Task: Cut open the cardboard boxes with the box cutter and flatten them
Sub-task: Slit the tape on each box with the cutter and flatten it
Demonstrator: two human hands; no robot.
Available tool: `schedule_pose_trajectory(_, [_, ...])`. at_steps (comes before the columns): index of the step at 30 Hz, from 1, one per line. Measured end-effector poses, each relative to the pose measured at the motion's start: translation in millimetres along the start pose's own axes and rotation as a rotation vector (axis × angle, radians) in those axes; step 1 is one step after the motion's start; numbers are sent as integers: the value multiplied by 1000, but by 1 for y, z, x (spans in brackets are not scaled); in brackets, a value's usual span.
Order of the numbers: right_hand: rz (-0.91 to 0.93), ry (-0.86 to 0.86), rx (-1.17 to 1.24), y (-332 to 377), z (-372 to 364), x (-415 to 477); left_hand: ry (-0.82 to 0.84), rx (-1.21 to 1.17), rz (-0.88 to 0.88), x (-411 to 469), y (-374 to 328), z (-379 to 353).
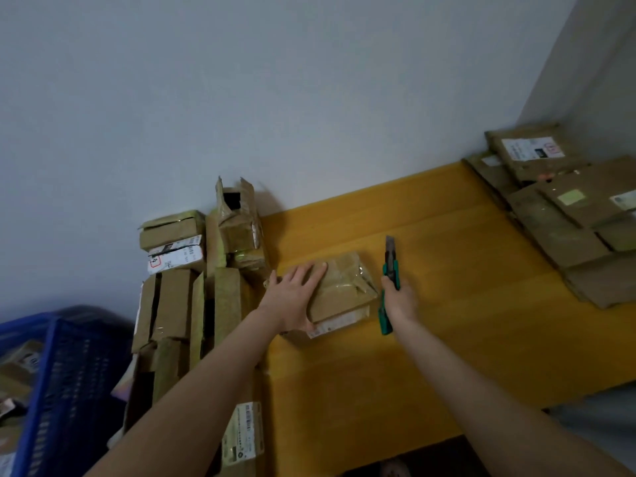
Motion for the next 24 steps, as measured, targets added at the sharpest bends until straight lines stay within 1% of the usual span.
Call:
schedule_pose_trajectory(3, [76,55,-31,12,5,-16,1,50,-5,-13,-4,0])
schedule_pose_trajectory(6, [145,94,-186,13,4,-31,24,-75,78,-20,-7,-1])
schedule_pose_trajectory(8, [150,105,-236,11,4,-38,5,-127,137,-21,-12,1])
schedule_pose_trajectory(11, [148,142,-298,11,6,-46,1,-96,148,-20,-23,3])
schedule_pose_trajectory(13, [160,111,-345,12,14,-51,-48,-58,138,-18,-26,6])
schedule_pose_trajectory(16, [245,30,-489,18,30,-61,-105,-6,142,-16,-23,9])
schedule_pose_trajectory(18, [340,8,-588,23,38,-69,-96,-15,164,-15,-19,10])
schedule_pose_trajectory(20, [432,27,-719,26,40,-78,-67,-28,172,-14,-17,11])
schedule_pose_trajectory(24, [525,42,-933,34,42,-97,-42,-43,182,-13,-15,14])
Point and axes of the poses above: each hand's wrist, its own x-axis towards the middle knuckle, its own z-axis out of the back of the hand, y = z × x, the point moved 5 cm from there along x, towards the middle knuckle, and after that the axes turned 2 degrees about z, right-handed, at the moved point
